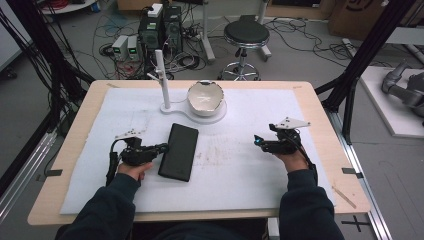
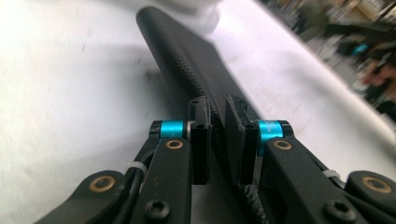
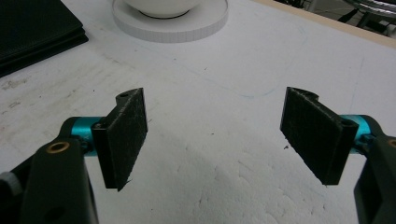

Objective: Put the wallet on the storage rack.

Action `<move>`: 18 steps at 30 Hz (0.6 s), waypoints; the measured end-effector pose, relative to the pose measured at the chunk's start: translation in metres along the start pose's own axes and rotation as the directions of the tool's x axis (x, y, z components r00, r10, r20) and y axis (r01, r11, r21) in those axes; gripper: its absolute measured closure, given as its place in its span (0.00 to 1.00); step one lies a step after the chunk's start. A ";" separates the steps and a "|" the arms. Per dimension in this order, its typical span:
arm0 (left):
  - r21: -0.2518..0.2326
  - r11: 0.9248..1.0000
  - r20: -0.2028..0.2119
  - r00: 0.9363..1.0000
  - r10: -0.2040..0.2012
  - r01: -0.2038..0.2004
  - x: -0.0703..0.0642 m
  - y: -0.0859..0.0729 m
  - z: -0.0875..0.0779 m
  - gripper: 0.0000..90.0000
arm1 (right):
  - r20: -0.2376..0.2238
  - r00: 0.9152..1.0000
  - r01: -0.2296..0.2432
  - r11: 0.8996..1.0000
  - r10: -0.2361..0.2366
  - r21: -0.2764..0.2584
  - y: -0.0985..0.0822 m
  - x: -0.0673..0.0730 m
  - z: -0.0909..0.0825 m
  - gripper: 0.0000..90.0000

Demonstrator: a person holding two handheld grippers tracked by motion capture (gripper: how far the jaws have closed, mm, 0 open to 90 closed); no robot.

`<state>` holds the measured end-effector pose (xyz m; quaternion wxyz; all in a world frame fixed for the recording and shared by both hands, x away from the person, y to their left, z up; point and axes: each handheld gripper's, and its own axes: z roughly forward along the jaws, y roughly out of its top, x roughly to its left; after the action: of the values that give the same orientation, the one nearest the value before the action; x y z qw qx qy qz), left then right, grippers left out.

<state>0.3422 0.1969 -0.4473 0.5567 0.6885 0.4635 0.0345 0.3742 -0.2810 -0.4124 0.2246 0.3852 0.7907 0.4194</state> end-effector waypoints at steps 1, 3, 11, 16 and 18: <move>-0.017 1.000 0.002 1.000 0.007 -0.007 -0.001 0.002 -0.002 0.90 | 0.002 1.000 0.000 1.000 0.000 -0.001 0.000 0.000 0.000 0.26; -0.039 0.999 0.009 1.000 0.029 -0.029 -0.002 0.007 -0.007 0.90 | 0.000 1.000 -0.003 1.000 0.003 -0.001 0.000 0.000 0.000 0.26; -0.037 0.991 0.030 0.991 0.131 -0.129 -0.016 0.018 -0.010 0.92 | -0.001 1.000 -0.009 1.000 0.009 0.004 -0.001 -0.001 0.001 0.26; -0.025 0.976 0.039 0.976 0.216 -0.215 -0.034 0.020 -0.004 0.91 | -0.001 1.000 -0.008 1.000 0.008 0.003 -0.001 -0.001 0.000 0.26; -0.017 0.971 0.043 0.970 0.239 -0.238 -0.037 0.019 -0.001 0.91 | -0.004 1.000 -0.008 1.000 0.008 0.005 -0.001 0.000 0.000 0.26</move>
<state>0.3322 0.1737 -0.4140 0.5630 0.7364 0.3645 0.0885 0.3744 -0.2815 -0.4135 0.2204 0.3883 0.7907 0.4189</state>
